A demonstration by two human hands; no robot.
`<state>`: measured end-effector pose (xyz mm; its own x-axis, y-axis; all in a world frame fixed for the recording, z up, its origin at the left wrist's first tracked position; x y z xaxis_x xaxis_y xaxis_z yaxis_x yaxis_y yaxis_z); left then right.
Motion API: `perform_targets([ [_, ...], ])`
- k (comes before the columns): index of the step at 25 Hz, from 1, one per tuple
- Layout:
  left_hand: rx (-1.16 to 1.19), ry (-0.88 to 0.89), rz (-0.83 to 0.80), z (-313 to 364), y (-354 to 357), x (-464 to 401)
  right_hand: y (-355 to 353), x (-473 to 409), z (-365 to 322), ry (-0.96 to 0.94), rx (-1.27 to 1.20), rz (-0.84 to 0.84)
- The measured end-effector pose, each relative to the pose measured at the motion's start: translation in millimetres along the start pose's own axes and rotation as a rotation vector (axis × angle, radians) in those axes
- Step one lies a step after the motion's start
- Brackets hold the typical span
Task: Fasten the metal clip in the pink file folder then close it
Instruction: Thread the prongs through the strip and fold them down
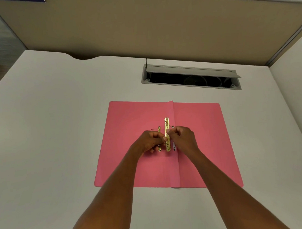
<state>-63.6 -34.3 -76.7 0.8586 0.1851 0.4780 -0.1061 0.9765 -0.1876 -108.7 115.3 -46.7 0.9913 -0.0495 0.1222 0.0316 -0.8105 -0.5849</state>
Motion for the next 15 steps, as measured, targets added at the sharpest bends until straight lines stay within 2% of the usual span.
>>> perform_targets([
  [11,-0.012,0.002,0.086,-4,10,2,-20,-2,11,0.039,0.155,0.043],
  [15,-0.017,0.012,0.113,-4,10,3,-22,-1,15,0.079,0.132,0.046],
])
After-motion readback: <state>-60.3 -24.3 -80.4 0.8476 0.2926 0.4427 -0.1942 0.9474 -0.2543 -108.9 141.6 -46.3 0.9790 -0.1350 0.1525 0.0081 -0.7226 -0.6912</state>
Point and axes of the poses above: each hand's wrist, its own x-axis away from the middle knuckle, its own y-axis out of the palm, z = x × y, the point moved 6 cm from there along -x, towards the middle knuckle, and after that the axes turned 15 degrees about z, right-handed, at the moved point
